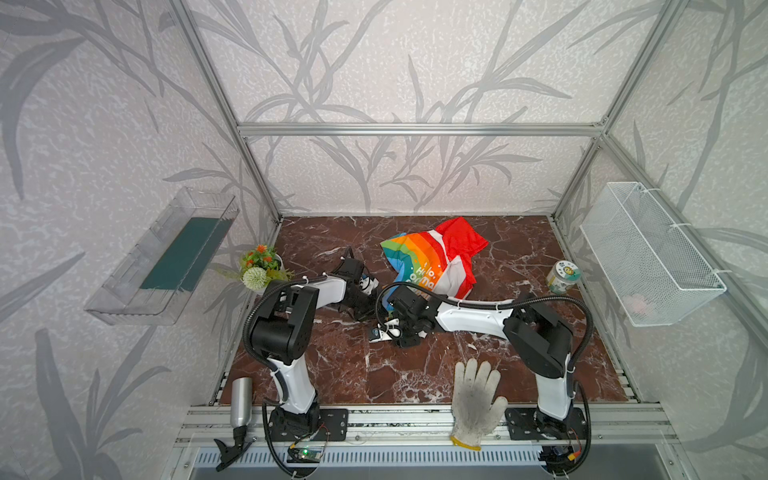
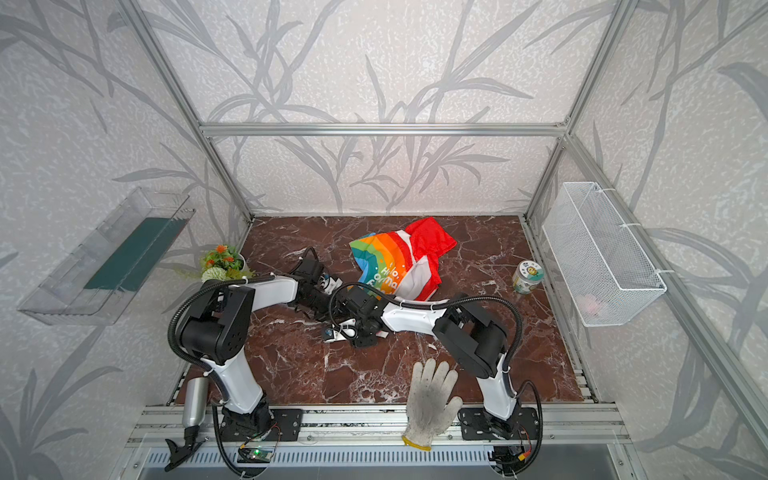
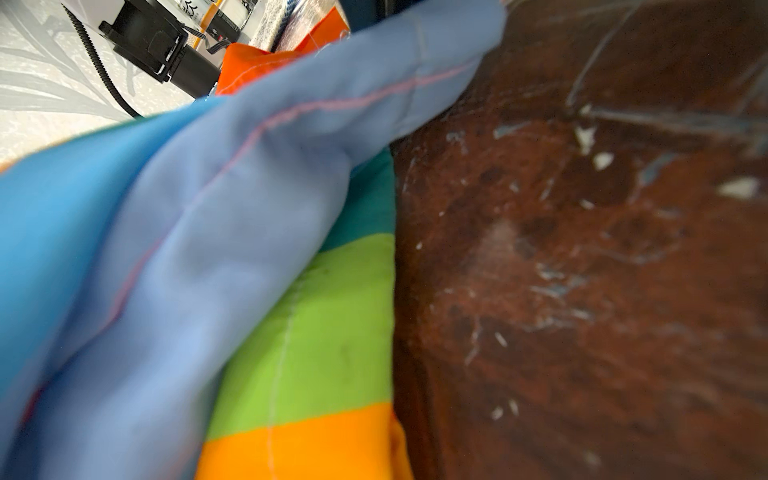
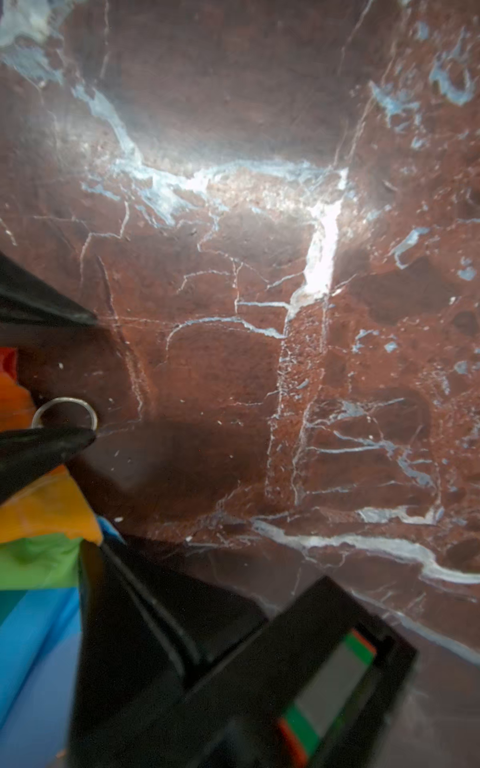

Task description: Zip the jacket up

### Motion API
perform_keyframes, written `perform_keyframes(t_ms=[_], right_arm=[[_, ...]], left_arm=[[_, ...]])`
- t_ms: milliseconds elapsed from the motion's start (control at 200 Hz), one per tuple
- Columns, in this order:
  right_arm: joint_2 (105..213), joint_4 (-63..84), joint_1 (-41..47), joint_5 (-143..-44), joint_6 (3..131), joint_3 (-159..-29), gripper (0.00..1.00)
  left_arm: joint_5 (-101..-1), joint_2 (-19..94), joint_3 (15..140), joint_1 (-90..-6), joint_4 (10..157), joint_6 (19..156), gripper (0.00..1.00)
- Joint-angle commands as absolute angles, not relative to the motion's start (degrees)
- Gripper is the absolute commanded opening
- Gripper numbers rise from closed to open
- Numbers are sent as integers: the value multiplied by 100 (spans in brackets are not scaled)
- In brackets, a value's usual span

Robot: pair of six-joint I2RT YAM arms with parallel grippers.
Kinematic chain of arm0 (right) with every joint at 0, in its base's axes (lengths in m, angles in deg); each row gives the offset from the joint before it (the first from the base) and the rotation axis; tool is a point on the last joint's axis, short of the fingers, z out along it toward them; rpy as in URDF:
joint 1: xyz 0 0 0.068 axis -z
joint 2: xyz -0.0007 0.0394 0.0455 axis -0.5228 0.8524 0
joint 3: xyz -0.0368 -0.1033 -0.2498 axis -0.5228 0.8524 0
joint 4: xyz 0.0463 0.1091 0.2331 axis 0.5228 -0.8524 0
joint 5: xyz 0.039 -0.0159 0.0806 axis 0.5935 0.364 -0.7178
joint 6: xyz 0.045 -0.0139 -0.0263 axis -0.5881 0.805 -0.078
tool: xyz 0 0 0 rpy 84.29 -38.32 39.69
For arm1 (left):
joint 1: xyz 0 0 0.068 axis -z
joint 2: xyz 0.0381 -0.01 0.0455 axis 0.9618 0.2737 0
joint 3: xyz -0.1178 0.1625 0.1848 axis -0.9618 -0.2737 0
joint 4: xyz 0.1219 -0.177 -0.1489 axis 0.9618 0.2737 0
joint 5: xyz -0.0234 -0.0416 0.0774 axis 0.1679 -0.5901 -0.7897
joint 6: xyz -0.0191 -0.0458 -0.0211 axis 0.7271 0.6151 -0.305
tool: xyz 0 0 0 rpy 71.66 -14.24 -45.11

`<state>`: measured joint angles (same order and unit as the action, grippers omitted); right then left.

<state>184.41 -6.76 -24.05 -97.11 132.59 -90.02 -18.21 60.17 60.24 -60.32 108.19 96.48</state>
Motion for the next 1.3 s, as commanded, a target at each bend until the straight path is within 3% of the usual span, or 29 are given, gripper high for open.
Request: perform_keyframes(t_ms=[0,510,995,1296], right_arm=[[18574,-916,-2320,-9713,13392,-9224,41],[18992,-1009,-2149,-9511,13485,-9355,38],[19095,-1568,-1989,-9788,13312,-9610,17],[18872,-1153,-2048,-9809,13027,-9560,7]], left_arm=[[-1852,6111,6126,-6071,11024,9602,0],[-1839,6065,6142,-6085,11027,9663,0],[-1876,6030,6118,-6120,11061,9628,0],[-1905,5966,6037,-6120,11047,9640,0]])
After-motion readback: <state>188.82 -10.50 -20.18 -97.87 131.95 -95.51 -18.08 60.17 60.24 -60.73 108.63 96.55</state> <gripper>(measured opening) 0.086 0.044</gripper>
